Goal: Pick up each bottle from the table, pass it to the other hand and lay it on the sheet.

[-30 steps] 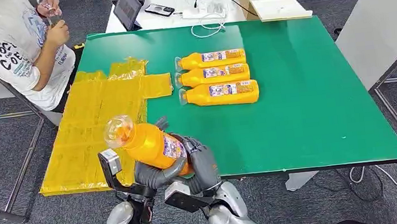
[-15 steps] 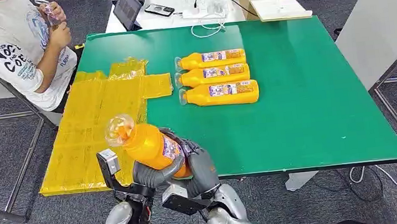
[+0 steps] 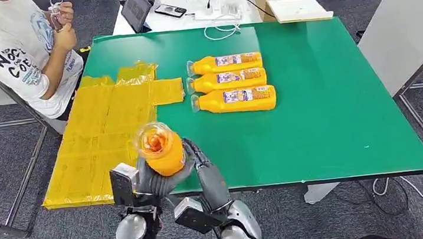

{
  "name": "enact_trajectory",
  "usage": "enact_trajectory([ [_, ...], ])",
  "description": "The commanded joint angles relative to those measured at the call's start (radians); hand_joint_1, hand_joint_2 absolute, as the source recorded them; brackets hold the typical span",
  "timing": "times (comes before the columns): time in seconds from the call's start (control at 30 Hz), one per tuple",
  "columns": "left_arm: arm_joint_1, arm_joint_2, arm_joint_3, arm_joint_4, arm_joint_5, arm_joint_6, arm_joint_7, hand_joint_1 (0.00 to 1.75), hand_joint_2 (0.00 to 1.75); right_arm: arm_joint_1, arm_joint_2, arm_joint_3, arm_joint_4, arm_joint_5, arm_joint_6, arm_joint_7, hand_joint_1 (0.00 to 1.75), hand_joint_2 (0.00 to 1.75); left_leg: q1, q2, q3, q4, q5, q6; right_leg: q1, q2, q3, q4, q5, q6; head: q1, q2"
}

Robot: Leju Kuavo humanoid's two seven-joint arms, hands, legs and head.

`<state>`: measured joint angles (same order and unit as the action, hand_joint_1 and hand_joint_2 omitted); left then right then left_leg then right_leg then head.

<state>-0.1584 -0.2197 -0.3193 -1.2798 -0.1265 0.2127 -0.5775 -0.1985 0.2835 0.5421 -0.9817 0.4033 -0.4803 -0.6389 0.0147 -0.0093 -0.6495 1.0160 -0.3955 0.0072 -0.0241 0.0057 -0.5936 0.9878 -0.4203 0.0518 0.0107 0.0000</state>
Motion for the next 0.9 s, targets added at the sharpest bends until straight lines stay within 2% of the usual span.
enact_trajectory([
  [0.03, -0.146, 0.023, 0.104, 0.1, -0.157, 0.2, -0.006, 1.75, 1.75, 0.094, -0.065, -0.071, -0.399, -0.101, -0.035, -0.051, 0.0, 0.0, 0.001, -0.001, 0.001, 0.001, -0.001, 0.0, 0.001, -0.002, 0.002, 0.001, -0.001, -0.002, -0.001, 0.0],
  [0.17, -0.258, 0.05, 0.179, 0.206, -0.201, 0.256, 0.008, 1.75, 1.75, 0.132, -0.069, -0.106, -0.508, -0.152, -0.072, -0.059, 0.0, 0.0, 0.001, -0.003, 0.002, 0.0, 0.0, 0.0, 0.001, -0.004, 0.003, 0.0, -0.001, -0.003, 0.0, 0.0],
  [0.43, -0.262, 0.048, 0.179, 0.22, -0.221, 0.271, 0.014, 1.75, 1.75, 0.132, -0.073, -0.1, -0.511, -0.162, -0.077, -0.059, 0.0, 0.0, 0.001, 0.0, 0.003, -0.001, 0.0, 0.0, 0.001, -0.002, 0.004, -0.001, -0.001, -0.003, 0.0, 0.0],
  [0.53, -0.403, 0.101, 0.176, 0.442, -0.404, 0.305, 0.101, 1.75, 1.75, 0.118, -0.095, -0.085, -0.533, -0.2, -0.097, -0.059, 0.0, 0.0, 0.001, 0.0, 0.004, 0.0, 0.0, 0.0, 0.001, -0.002, 0.005, -0.001, -0.001, -0.003, 0.0, 0.0],
  [0.57, -0.461, 0.126, 0.159, 0.539, -0.51, 0.364, 0.147, 1.75, 1.75, 0.11, -0.096, -0.086, -0.534, -0.207, -0.092, -0.059, 0.0, 0.0, 0.001, -0.002, 0.004, 0.0, 0.0, 0.0, 0.002, -0.003, 0.005, 0.0, -0.001, -0.004, 0.0, 0.0],
  [0.6, -0.493, 0.126, 0.177, 0.598, -0.508, 0.363, 0.124, 1.75, 1.75, 0.103, -0.092, -0.089, -0.526, -0.207, -0.09, -0.059, 0.0, 0.0, 0.001, -0.002, 0.004, 0.0, 0.001, 0.0, 0.002, -0.003, 0.005, 0.0, -0.001, -0.004, 0.0, 0.0],
  [0.7, -0.499, 0.128, 0.18, 0.606, -0.507, 0.362, 0.12, 1.75, 1.75, 0.101, -0.09, -0.09, -0.524, -0.207, -0.089, -0.059, 0.0, 0.0, 0.001, 0.001, 0.002, 0.0, 0.001, -0.001, 0.001, 0.0, 0.002, 0.0, 0.001, -0.003, 0.0, 0.0],
  [0.77, -0.55, 0.154, 0.142, 0.705, -0.647, 0.384, 0.208, 1.75, 1.75, 0.091, -0.09, -0.09, -0.51, -0.206, -0.073, -0.059, 0.0, 0.0, 0.001, 0.003, 0.005, 0.0, 0.001, -0.001, 0.002, 0.001, 0.004, -0.001, 0.001, -0.005, 0.0, 0.0],
  [0.83, -0.623, 0.191, 0.098, 0.814, -0.773, 0.346, 0.289, 1.75, 1.75, 0.078, -0.085, -0.093, -0.487, -0.206, -0.054, -0.059, 0.0, 0.0, 0.002, 0.003, 0.007, -0.001, 0.0, -0.001, 0.003, 0.0, 0.007, -0.001, 0.001, -0.008, 0.0, 0.0],
  [0.87, -0.669, 0.218, 0.047, 0.88, -0.881, 0.327, 0.353, 1.75, 1.75, 0.071, -0.083, -0.096, -0.478, -0.206, -0.046, -0.059, 0.0, 0.0, 0.001, 0.001, 0.003, 0.0, 0.002, -0.001, 0.002, -0.001, 0.003, 0.0, 0.002, -0.006, 0.0, 0.0],
  [0.9, -0.692, 0.229, 0.043, 0.905, -0.919, 0.307, 0.364, 1.75, 1.75, 0.067, -0.082, -0.098, -0.47, -0.208, -0.038, -0.059, 0.0, 0.0, 0.002, 0.001, 0.003, 0.0, 0.002, -0.001, 0.002, -0.001, 0.003, 0.0, 0.002, -0.006, 0.0, 0.0],
])
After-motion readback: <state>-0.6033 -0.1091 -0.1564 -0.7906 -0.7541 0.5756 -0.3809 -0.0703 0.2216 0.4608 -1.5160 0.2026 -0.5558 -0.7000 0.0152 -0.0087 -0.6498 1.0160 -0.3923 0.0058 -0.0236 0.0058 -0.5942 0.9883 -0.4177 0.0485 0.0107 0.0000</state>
